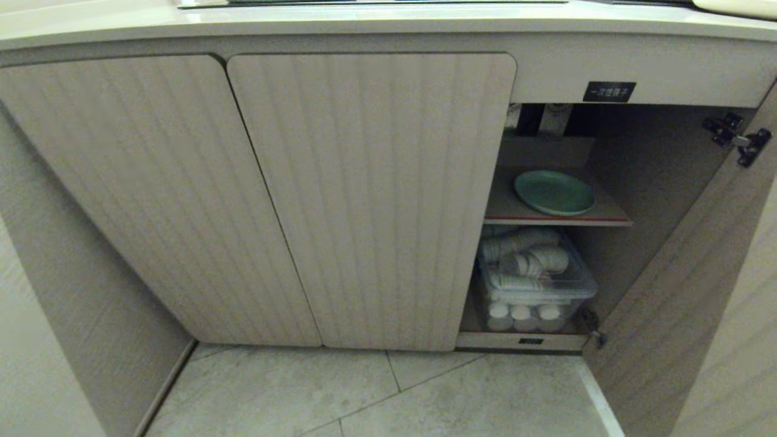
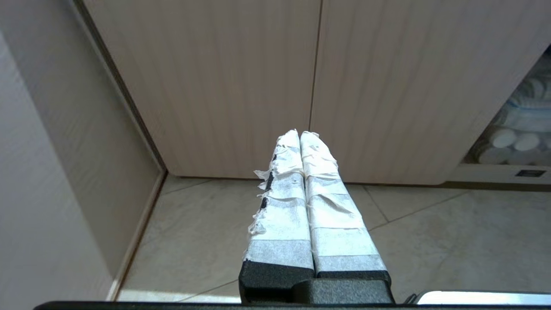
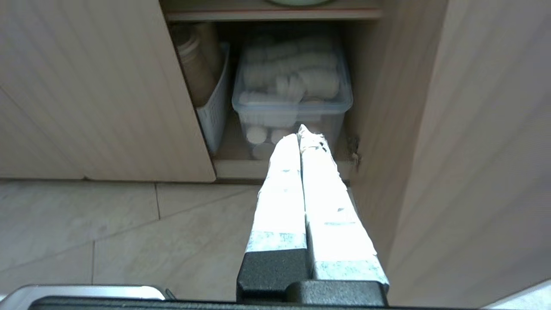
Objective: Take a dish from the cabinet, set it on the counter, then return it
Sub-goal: Close the cabinet door
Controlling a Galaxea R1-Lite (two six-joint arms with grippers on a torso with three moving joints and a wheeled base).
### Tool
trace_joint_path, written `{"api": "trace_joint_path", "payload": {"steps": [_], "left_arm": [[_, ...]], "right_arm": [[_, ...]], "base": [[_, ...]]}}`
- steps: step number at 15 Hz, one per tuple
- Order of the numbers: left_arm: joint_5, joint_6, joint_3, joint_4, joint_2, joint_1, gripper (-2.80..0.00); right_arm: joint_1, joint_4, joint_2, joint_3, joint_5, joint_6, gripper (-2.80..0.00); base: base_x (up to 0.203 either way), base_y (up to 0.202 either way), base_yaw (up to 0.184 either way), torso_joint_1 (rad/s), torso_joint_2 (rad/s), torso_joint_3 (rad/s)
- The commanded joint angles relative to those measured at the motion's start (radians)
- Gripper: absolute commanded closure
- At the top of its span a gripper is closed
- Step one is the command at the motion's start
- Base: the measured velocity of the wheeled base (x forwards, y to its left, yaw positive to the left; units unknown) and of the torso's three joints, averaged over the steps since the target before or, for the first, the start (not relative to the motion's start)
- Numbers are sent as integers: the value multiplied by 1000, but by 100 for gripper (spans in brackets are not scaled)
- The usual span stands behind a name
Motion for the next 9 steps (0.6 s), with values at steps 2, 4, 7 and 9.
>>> {"api": "trace_joint_path", "payload": {"steps": [2, 4, 7, 9], "left_arm": [[1, -1, 0, 0, 0, 0, 0], [1, -1, 0, 0, 0, 0, 0], [1, -1, 0, 0, 0, 0, 0], [1, -1, 0, 0, 0, 0, 0]], "right_arm": [[0, -1, 1, 0, -1, 0, 0], [1, -1, 1, 0, 0, 0, 0], [1, -1, 1, 0, 0, 0, 0], [1, -1, 1, 0, 0, 0, 0]], "base": [[6, -107, 10, 3, -1, 1], [1, -185, 1, 0, 4, 5], [0, -199, 1, 1, 3, 2], [0, -199, -2, -3, 3, 4]]}}
